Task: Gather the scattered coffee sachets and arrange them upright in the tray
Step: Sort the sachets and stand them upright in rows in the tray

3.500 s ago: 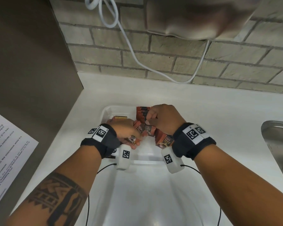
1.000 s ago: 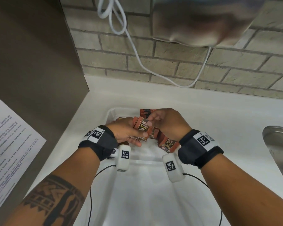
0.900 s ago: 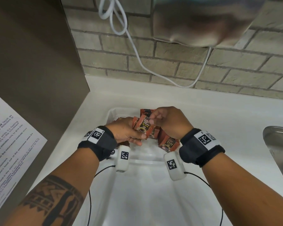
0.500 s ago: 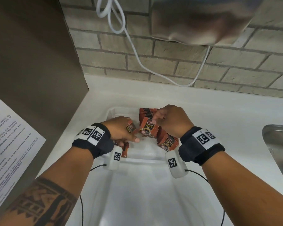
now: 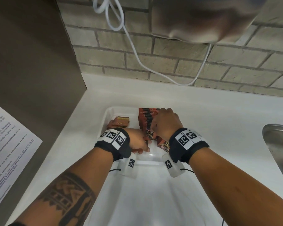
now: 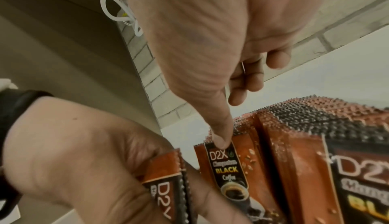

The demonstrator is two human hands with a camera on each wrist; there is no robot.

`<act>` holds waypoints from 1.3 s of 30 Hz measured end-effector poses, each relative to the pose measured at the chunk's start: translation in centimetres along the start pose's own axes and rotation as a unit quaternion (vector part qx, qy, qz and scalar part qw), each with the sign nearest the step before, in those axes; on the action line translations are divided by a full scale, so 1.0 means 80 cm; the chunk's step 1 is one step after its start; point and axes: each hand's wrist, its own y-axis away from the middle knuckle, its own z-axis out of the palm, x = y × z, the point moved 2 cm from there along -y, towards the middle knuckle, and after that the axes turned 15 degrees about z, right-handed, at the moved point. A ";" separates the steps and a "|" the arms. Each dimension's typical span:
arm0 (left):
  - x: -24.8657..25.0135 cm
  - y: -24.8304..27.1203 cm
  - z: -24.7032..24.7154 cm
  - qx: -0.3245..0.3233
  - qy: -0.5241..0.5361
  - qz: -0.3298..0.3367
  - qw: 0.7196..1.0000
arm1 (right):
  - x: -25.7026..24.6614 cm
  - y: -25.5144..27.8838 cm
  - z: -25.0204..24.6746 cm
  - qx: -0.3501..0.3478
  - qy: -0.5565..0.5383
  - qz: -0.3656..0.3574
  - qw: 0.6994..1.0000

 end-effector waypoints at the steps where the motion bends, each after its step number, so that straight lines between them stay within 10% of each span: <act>1: 0.001 -0.002 -0.001 -0.002 -0.006 -0.002 1.000 | 0.000 0.000 0.000 -0.002 0.002 -0.002 1.000; 39: 0.005 0.006 0.001 0.020 0.058 -0.027 0.998 | 0.002 0.021 -0.021 -0.014 -0.051 -0.016 0.998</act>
